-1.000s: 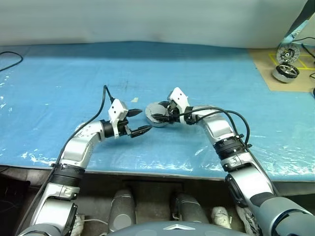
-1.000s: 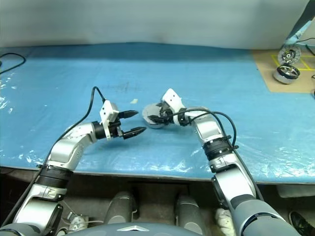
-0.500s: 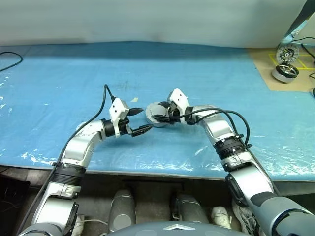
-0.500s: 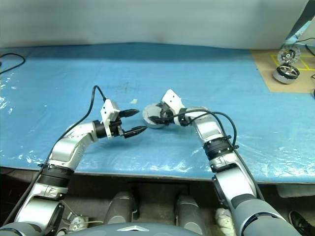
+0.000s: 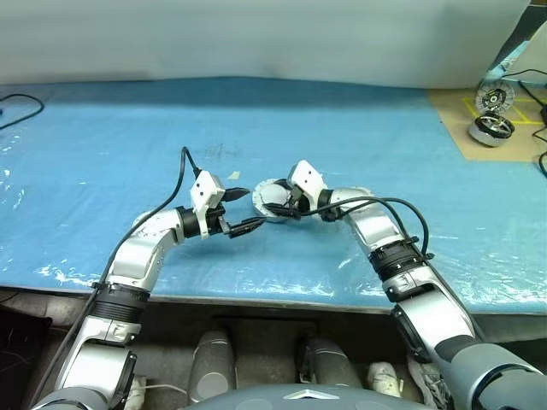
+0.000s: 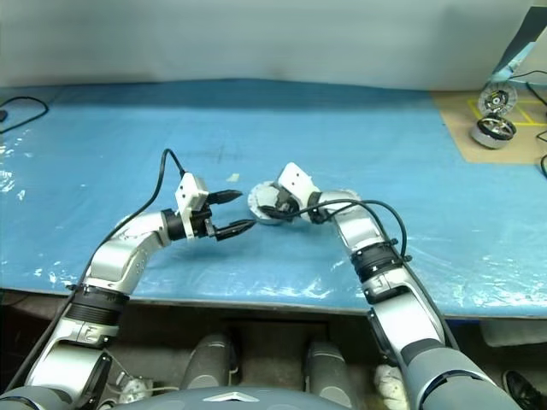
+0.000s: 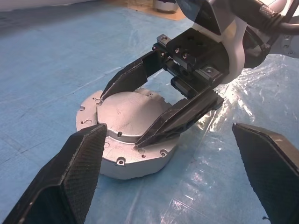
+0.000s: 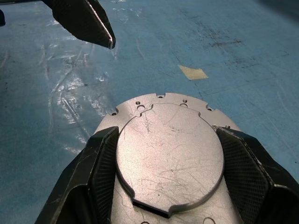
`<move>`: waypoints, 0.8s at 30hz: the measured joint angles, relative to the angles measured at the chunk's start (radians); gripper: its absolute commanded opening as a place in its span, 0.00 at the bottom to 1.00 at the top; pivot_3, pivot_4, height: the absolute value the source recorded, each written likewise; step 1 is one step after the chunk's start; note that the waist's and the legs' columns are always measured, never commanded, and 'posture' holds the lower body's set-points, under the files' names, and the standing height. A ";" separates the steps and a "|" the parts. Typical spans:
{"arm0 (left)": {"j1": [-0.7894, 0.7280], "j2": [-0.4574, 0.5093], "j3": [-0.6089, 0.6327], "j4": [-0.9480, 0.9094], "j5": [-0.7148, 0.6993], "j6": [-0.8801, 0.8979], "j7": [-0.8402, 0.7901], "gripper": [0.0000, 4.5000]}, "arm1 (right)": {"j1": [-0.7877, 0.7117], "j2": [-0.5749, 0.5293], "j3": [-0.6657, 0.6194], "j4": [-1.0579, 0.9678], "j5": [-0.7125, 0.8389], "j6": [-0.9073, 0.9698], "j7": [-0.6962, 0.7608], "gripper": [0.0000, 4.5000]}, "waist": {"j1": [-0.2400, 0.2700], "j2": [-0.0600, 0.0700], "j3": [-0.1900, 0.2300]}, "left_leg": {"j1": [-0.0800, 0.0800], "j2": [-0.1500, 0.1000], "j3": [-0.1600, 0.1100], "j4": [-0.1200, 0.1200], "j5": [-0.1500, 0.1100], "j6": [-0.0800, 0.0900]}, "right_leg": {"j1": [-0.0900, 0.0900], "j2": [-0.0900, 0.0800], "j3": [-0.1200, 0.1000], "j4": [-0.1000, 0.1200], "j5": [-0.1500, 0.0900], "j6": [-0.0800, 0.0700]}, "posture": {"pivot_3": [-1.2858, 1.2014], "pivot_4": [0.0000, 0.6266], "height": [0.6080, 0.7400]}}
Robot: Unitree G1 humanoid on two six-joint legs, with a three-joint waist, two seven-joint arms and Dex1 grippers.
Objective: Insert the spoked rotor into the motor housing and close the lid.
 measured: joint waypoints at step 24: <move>-0.025 -0.045 -0.020 0.075 0.055 -0.064 0.034 1.00 | 0.147 -0.127 0.008 -0.336 0.101 0.237 0.163 0.66 | 0.001 -0.001 -0.006 | 0.000 0.001 0.000 -0.014 0.000 -0.008 | 0.005 0.002 -0.005 -0.017 -0.002 -0.001 | 0.52 0.24 1.00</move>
